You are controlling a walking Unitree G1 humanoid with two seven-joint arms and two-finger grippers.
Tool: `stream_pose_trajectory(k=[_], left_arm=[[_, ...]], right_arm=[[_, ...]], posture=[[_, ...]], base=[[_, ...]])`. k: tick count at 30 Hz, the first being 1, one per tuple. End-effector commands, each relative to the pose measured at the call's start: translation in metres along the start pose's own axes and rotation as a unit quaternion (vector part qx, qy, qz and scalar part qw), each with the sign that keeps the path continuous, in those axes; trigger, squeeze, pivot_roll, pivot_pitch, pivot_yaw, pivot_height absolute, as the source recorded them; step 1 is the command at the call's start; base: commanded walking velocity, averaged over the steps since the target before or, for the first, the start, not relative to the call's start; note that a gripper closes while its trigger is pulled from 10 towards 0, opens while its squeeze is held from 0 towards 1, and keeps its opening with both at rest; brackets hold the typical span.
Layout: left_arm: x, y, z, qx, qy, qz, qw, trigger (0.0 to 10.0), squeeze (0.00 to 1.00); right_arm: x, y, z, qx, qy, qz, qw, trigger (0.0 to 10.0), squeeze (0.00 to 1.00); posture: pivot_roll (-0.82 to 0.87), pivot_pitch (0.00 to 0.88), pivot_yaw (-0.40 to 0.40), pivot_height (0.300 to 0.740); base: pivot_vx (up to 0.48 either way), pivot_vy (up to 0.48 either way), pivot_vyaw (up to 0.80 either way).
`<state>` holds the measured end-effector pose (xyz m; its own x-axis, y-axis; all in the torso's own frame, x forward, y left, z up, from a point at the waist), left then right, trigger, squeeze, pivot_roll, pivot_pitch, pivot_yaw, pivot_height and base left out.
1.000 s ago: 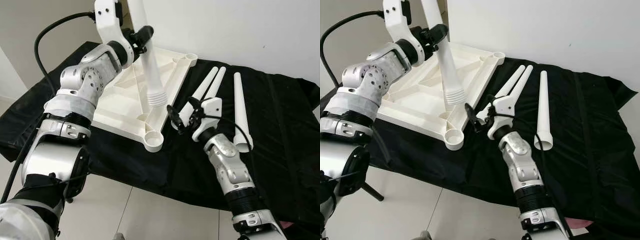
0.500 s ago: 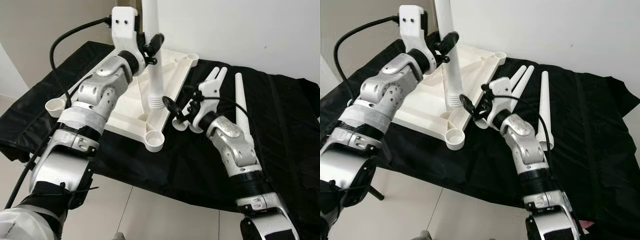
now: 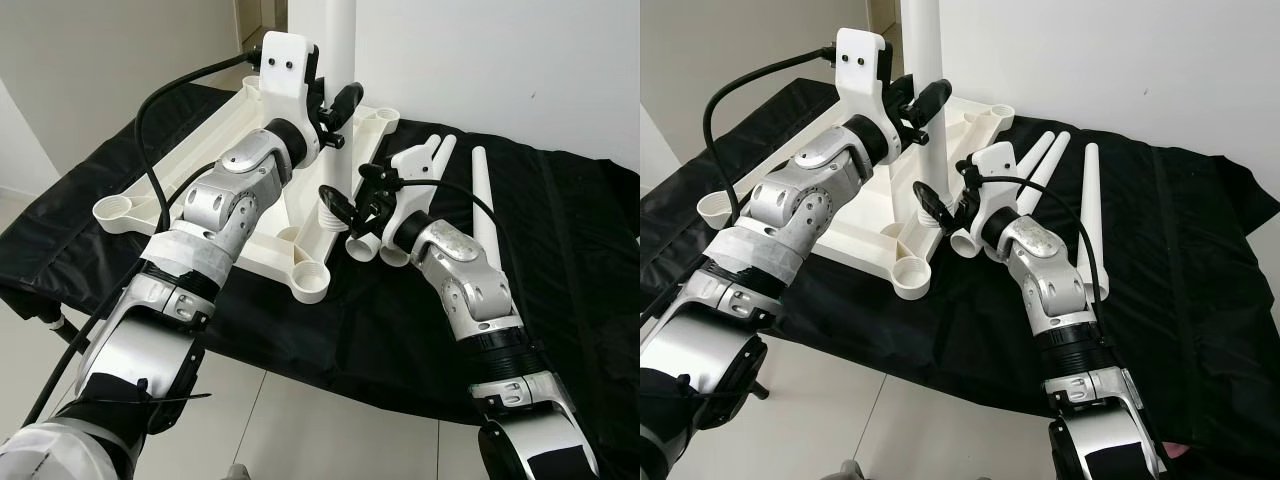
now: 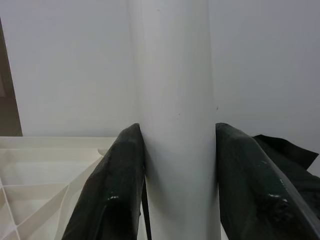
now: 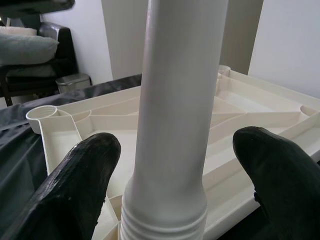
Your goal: Building children table
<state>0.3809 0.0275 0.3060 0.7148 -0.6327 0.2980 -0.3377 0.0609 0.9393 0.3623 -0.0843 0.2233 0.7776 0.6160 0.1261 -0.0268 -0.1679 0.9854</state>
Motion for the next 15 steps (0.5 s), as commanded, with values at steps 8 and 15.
stream_pose_trajectory(k=[8,15], left_arm=[[-0.006,0.014,0.055,0.012,-0.232,0.063,0.971,10.0,0.00],[-0.009,0.011,0.069,0.019,-0.256,0.062,0.964,10.0,0.00]], right_arm=[[0.010,-0.002,0.005,0.001,-0.015,-0.019,1.000,10.0,0.00],[0.018,0.006,0.009,-0.005,-0.024,-0.014,1.000,10.0,0.00]], posture=[[0.00,0.016,-0.014,0.740],[0.00,0.018,-0.016,0.740]], base=[[0.000,0.000,0.00],[0.000,0.000,0.00]])
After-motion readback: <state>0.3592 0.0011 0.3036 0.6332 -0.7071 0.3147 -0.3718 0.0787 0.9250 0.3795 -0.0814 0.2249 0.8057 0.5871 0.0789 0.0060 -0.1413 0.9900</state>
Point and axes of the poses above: a point about 5 cm out from each wrist's last joint towards the gripper, its own x axis pointing out of the wrist towards the gripper, its own y axis along the axis of the wrist's last joint, z = x × y, the point moved 2 cm from there along x, pointing out of the wrist towards the gripper, and after that the axes turned 12 degrees about x, right-handed, at the moved point
